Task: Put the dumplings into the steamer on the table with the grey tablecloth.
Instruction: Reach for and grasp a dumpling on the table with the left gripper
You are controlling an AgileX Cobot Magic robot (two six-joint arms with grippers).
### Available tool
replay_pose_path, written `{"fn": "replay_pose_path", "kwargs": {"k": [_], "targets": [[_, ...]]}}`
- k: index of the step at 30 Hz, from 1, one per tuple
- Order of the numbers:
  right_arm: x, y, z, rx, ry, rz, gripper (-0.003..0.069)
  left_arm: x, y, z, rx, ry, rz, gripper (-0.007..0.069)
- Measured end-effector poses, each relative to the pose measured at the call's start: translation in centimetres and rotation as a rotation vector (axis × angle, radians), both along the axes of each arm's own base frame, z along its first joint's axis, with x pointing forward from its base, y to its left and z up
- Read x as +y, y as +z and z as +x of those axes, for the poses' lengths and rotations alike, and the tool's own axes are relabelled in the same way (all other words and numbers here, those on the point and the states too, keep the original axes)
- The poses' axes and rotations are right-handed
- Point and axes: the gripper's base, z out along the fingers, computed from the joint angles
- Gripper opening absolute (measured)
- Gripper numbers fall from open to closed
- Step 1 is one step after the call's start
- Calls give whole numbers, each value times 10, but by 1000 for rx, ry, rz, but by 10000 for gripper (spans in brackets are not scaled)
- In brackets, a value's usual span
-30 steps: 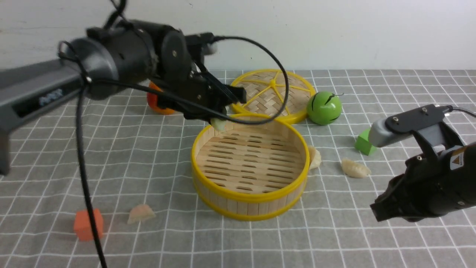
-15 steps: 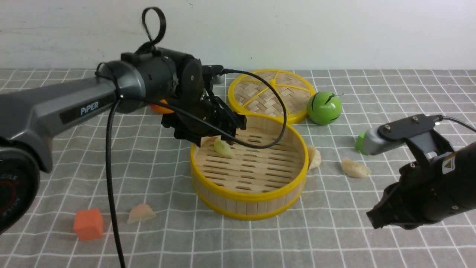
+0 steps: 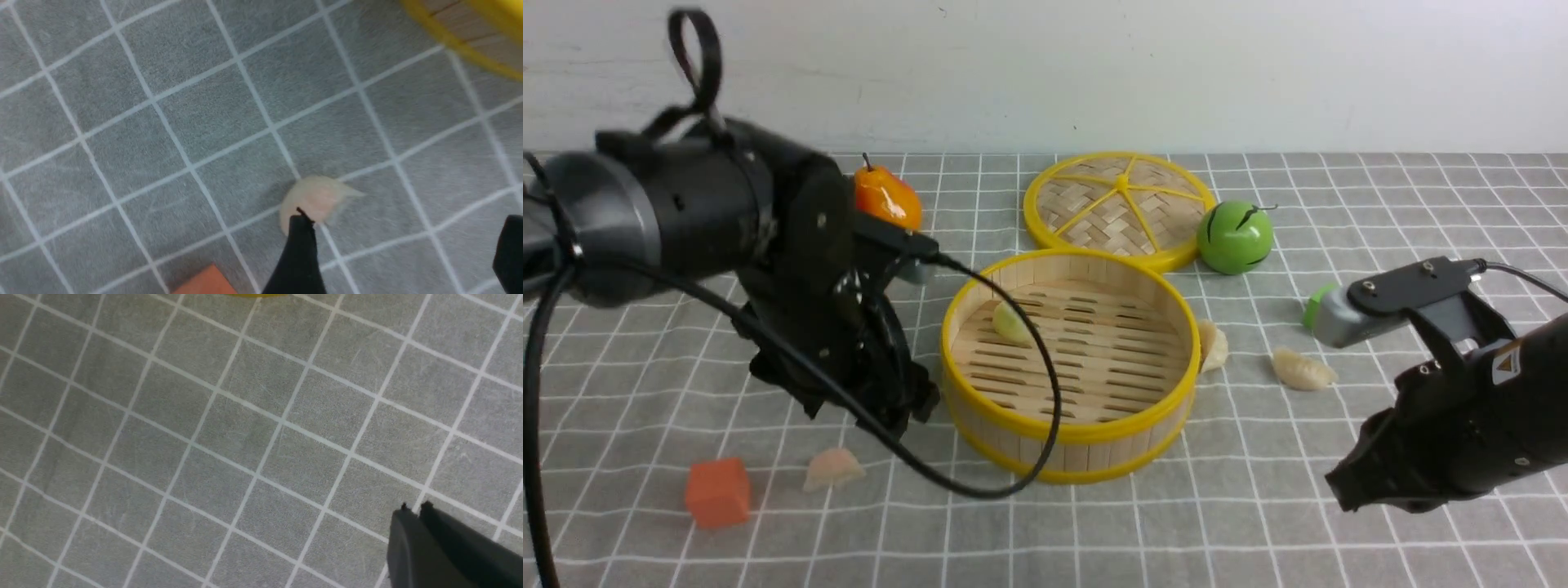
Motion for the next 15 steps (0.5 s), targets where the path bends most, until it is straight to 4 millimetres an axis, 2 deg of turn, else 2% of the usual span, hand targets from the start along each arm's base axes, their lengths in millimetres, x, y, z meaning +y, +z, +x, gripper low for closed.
{"fn": "replay_pose_path", "kwargs": {"k": [6, 7, 8, 12, 15], "targets": [[1, 0, -1, 8, 5, 14, 38, 1, -42, 9, 30, -9, 70, 546], [1, 0, -1, 8, 7, 14, 38, 1, -42, 9, 30, -8, 71, 546], [2, 0, -1, 10, 9, 15, 41, 1, -53, 11, 58, 3, 86, 514], [2, 0, -2, 17, 8, 26, 42, 0, -56, 11, 81, 39, 83, 379], [2, 0, -2, 13, 19, 22, 47, 1, -54, 8, 95, 91, 80, 205]]}}
